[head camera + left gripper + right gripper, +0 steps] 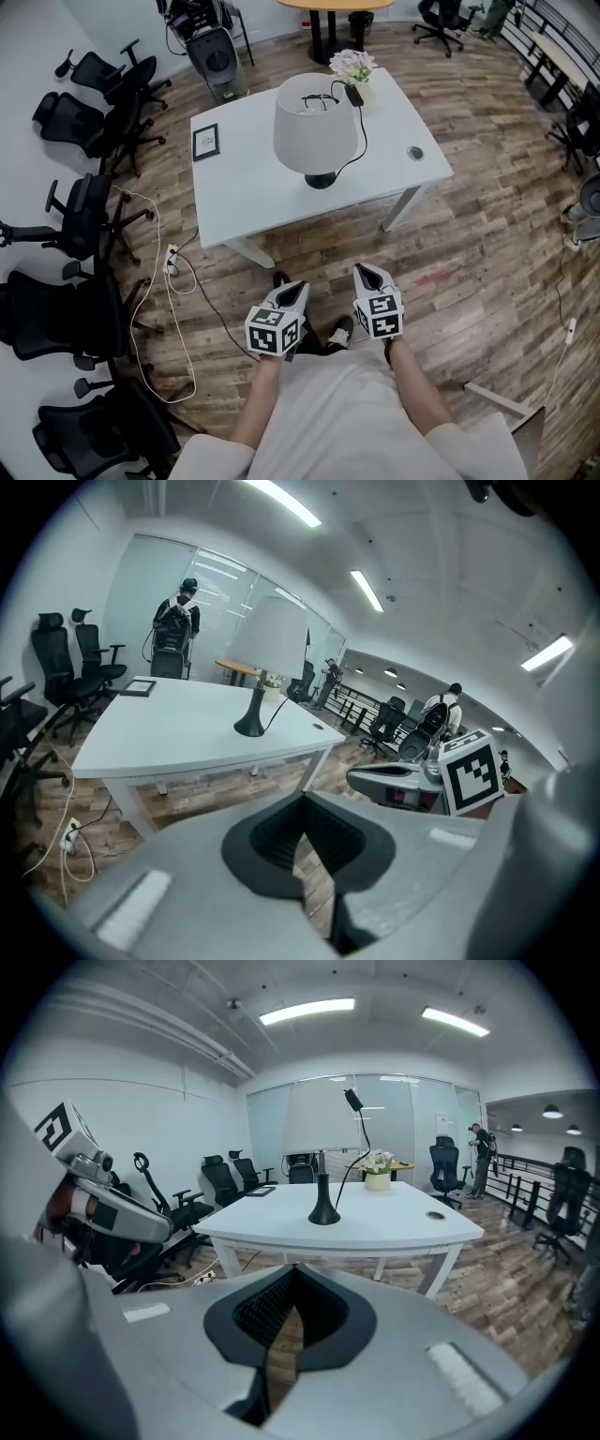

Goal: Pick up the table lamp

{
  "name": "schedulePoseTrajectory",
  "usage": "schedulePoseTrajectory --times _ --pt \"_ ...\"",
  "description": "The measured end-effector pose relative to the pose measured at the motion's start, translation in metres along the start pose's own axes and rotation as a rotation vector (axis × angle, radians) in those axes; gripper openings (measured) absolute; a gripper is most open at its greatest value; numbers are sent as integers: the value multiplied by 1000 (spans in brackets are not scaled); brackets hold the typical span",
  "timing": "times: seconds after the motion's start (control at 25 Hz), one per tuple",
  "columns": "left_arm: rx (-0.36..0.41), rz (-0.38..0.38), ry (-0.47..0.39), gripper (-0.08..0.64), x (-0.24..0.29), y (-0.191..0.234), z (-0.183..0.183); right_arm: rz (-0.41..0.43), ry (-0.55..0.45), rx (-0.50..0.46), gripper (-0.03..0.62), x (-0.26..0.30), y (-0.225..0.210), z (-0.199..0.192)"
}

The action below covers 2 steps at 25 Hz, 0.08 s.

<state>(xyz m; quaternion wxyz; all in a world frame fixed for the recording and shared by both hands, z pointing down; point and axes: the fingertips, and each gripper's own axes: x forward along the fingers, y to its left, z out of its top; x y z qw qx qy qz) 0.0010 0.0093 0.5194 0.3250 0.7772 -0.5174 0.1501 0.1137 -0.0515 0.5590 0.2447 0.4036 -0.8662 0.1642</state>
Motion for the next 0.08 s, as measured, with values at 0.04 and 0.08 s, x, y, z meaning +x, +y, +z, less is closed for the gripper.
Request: schedulePoseTrajectory --times 0.04,0.08 --pt "-1 3 -5 0 0 1 2 -10 -6 -3 26 1 -3 2" --pt "-1 7 -10 0 1 2 4 -19 -11 -5 26 2 -5 5"
